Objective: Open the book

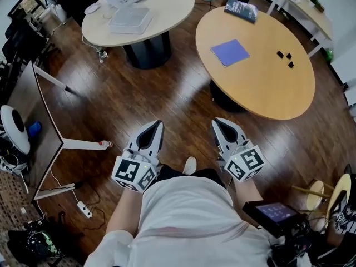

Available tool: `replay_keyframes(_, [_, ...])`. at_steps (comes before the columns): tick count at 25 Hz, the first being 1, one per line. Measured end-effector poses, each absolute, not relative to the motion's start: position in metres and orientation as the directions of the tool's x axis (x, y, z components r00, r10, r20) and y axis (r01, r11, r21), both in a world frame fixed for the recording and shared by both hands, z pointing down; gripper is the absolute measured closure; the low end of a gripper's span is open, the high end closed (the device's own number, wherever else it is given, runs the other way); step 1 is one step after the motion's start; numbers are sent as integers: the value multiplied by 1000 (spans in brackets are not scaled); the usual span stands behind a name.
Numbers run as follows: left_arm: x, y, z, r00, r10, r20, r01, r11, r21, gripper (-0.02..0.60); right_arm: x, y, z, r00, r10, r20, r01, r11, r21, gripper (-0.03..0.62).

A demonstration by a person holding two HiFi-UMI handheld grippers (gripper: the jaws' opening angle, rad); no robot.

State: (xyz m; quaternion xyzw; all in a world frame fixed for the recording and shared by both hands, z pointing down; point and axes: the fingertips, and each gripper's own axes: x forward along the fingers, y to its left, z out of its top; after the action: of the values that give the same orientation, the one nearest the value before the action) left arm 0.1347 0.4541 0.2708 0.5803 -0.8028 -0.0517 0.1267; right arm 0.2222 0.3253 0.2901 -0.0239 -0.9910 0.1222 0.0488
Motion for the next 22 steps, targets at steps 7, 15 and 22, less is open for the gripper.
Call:
replay_keyframes(7, [119, 414, 282, -264, -950, 165, -925, 298, 235, 571, 208, 293, 305, -992, 35, 125, 1, 964, -266, 597])
replay_keyframes(15, [62, 377, 291, -219, -965, 147, -935, 250, 251, 571, 161, 263, 313, -989, -8, 145, -44, 968, -245, 597])
replay_keyframes(22, [-17, 338, 287, -137, -980, 141, -958, 167, 232, 571, 88, 234, 307, -986, -79, 146, -112, 966, -234, 597])
